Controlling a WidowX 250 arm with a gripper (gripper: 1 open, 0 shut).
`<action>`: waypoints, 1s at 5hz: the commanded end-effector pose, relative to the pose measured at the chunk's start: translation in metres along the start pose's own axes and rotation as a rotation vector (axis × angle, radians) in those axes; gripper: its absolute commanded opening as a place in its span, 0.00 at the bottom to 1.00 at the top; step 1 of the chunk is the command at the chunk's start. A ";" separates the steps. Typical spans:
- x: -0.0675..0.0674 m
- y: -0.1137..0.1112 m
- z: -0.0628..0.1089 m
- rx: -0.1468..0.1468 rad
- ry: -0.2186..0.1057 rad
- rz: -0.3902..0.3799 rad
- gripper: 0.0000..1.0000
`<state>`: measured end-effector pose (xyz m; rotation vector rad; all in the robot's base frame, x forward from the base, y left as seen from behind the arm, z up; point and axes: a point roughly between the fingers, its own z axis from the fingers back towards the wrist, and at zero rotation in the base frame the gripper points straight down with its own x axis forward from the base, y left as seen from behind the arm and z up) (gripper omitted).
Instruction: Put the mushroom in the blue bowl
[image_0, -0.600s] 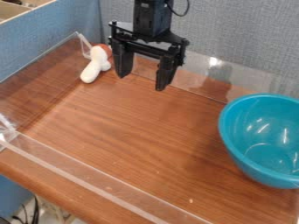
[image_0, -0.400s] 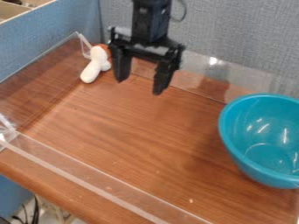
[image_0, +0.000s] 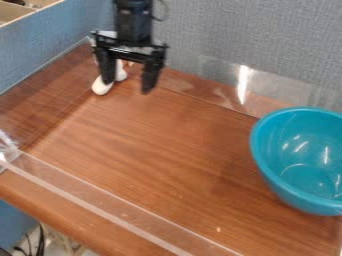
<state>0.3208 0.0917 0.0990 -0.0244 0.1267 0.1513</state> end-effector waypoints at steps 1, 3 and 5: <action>0.020 0.023 0.018 0.006 -0.072 0.037 1.00; 0.043 0.034 0.006 0.011 -0.068 0.043 1.00; 0.057 0.041 -0.005 0.015 -0.059 0.047 1.00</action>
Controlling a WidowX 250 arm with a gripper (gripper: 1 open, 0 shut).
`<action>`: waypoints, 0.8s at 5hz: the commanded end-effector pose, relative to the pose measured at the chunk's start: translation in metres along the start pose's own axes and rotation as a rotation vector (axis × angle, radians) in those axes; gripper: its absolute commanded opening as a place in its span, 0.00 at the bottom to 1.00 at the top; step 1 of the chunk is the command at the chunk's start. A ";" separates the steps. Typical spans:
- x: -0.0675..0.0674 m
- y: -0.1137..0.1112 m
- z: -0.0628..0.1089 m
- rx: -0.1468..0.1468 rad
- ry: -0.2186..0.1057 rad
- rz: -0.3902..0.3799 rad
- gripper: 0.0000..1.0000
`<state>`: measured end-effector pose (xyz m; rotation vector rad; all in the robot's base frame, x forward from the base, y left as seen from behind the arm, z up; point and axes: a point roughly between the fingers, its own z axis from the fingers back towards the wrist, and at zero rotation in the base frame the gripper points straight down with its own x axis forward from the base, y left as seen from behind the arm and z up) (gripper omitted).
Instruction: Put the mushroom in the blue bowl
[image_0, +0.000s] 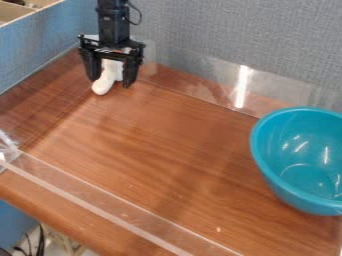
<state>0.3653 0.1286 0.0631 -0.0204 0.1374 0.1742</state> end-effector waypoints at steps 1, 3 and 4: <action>0.007 0.013 0.021 0.013 -0.069 0.024 1.00; 0.012 0.015 0.014 0.012 -0.069 0.023 1.00; 0.014 0.016 0.012 0.009 -0.073 0.020 1.00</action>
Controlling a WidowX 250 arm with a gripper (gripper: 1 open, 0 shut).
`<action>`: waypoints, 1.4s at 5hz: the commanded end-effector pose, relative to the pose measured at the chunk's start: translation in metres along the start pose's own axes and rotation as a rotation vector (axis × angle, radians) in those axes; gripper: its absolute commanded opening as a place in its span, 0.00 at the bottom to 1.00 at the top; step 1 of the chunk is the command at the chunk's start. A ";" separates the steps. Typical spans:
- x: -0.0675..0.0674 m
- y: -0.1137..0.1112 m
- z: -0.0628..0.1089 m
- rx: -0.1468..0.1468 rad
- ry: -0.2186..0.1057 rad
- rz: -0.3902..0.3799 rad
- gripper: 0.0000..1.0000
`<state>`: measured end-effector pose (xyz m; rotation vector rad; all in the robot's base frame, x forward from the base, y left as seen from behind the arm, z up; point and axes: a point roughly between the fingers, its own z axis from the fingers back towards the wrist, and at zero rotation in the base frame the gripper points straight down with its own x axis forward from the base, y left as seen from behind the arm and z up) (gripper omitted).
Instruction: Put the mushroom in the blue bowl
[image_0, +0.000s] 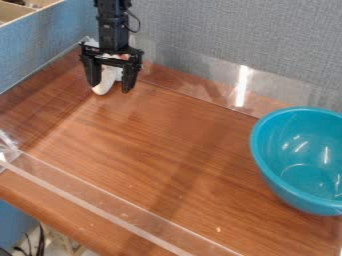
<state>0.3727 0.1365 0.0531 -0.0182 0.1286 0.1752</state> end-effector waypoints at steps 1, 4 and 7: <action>0.007 0.009 0.019 0.007 -0.067 0.016 1.00; 0.013 0.008 0.015 0.004 -0.080 0.001 1.00; 0.015 0.006 0.013 0.002 -0.094 -0.010 1.00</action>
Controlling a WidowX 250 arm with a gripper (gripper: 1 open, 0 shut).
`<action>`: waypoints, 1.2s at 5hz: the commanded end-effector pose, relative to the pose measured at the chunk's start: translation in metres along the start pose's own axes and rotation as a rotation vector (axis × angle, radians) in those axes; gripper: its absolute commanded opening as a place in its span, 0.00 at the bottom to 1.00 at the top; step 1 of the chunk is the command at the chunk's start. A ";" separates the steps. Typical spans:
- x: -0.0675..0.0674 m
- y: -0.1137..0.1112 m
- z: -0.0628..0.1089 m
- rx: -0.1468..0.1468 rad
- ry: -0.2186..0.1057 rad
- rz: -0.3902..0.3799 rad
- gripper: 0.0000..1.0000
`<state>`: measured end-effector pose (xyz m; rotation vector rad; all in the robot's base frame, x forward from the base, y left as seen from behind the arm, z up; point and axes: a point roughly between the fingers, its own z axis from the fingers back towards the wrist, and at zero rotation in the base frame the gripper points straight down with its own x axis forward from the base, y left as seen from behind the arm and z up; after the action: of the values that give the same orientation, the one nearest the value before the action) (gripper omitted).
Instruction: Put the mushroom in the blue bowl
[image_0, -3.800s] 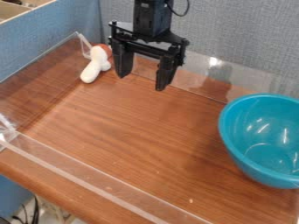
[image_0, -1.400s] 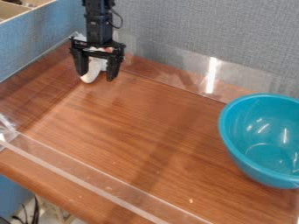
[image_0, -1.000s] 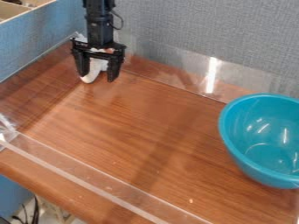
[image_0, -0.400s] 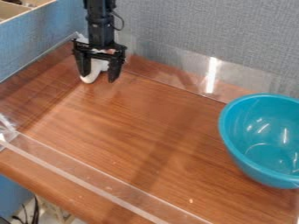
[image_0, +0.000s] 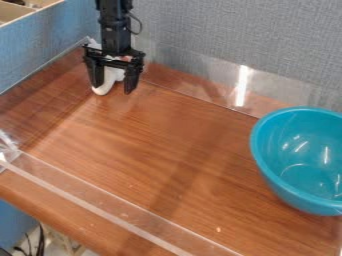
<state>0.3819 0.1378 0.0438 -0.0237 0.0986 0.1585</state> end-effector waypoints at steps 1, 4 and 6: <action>0.006 0.006 0.021 0.009 -0.068 0.005 1.00; 0.017 0.015 0.006 -0.002 -0.063 0.027 1.00; 0.020 0.018 -0.003 -0.010 -0.057 0.034 1.00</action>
<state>0.3952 0.1462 0.0317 -0.0352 0.0827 0.1797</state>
